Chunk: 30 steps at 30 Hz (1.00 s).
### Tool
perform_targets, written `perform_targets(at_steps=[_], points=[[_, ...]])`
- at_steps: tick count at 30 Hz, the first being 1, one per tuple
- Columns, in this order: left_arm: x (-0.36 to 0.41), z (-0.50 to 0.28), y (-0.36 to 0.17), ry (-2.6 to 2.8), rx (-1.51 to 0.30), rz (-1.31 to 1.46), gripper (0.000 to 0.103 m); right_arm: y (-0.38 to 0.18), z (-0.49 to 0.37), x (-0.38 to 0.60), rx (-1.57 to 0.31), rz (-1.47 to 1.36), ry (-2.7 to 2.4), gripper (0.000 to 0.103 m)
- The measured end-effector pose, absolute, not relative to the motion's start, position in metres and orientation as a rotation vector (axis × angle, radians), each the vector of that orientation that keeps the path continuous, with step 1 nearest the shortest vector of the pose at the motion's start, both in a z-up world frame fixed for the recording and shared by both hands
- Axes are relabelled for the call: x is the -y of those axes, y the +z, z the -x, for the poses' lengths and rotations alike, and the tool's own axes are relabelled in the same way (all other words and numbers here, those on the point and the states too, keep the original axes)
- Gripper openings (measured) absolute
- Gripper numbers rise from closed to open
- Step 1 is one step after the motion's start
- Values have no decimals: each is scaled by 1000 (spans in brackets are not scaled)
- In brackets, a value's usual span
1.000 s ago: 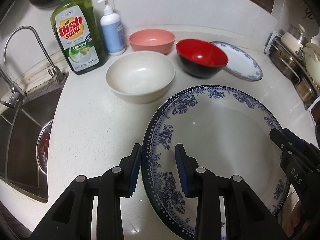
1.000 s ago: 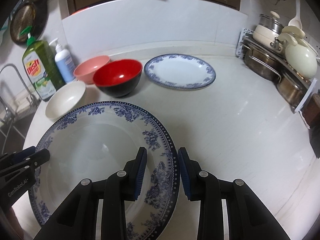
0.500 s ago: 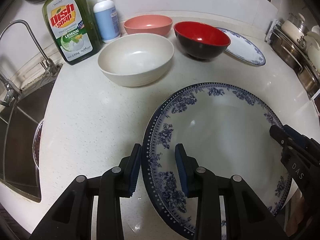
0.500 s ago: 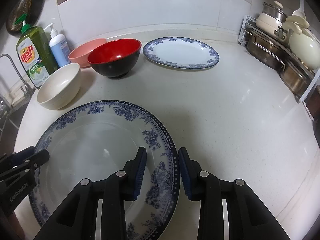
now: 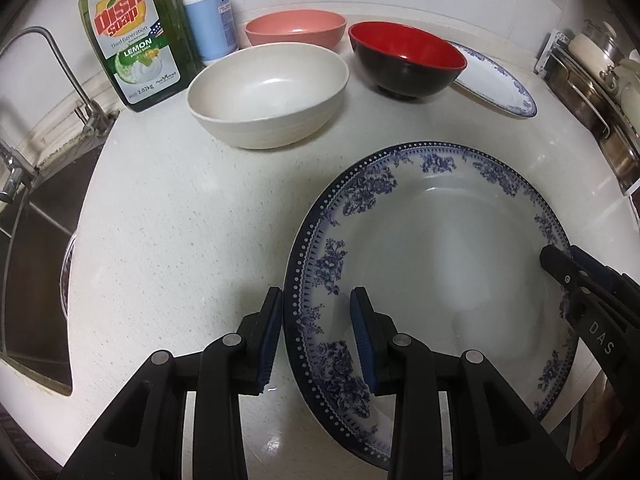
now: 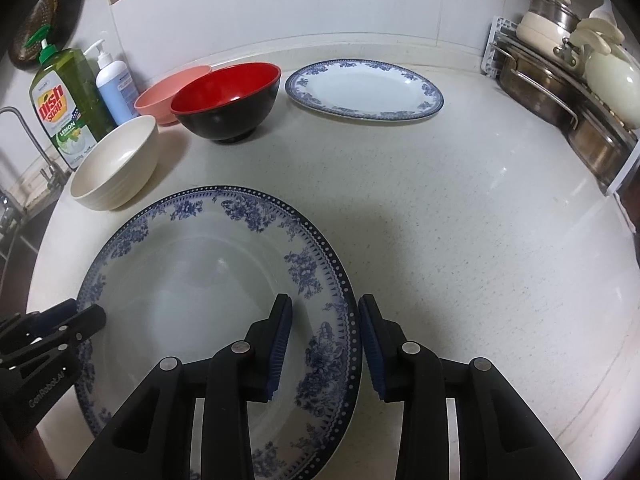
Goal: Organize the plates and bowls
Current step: 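Open both grippers to release the blue-and-white plate, then move both grippers forward to the rim of the smaller blue-and-white plate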
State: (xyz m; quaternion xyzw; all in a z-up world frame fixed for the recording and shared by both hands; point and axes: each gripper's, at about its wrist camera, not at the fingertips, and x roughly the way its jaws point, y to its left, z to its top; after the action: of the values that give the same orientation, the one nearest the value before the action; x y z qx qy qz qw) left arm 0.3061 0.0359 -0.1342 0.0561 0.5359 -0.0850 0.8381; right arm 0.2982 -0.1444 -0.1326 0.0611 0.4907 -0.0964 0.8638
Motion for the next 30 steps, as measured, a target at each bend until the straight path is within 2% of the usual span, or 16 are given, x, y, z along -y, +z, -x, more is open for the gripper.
perform_targets(at_steps=[4,6,7,10,12,14,16,20,30], points=[[-37,-307,-132,-160,-1119,-122,39,-134,-300,145,-1036,-118,-197,37],[-38,-307,-130,-146,-1111,-115,50,-133,-300,145,-1041,-121,-198,38],[-39,-307,-129,-142,-1108,-114,51,-133,-300,145,-1044,-117,-203,38],[-41,-306,-121,-124,-1080,-107,55,-128,-299,145,-1034,-96,-233,53],[-41,-305,-114,-115,-1061,-109,61,-120,-297,144,-1007,-78,-246,57],[-40,-305,-105,-119,-1036,-113,63,-113,-297,144,-993,-65,-252,68],[-38,-306,-96,-120,-1014,-120,68,-106,-296,145,-977,-63,-251,72],[-33,-312,-81,-138,-985,-118,75,-95,-297,150,-962,-85,-262,75],[8,-337,-54,-263,-943,-147,75,-72,-307,175,-907,-152,-228,75]])
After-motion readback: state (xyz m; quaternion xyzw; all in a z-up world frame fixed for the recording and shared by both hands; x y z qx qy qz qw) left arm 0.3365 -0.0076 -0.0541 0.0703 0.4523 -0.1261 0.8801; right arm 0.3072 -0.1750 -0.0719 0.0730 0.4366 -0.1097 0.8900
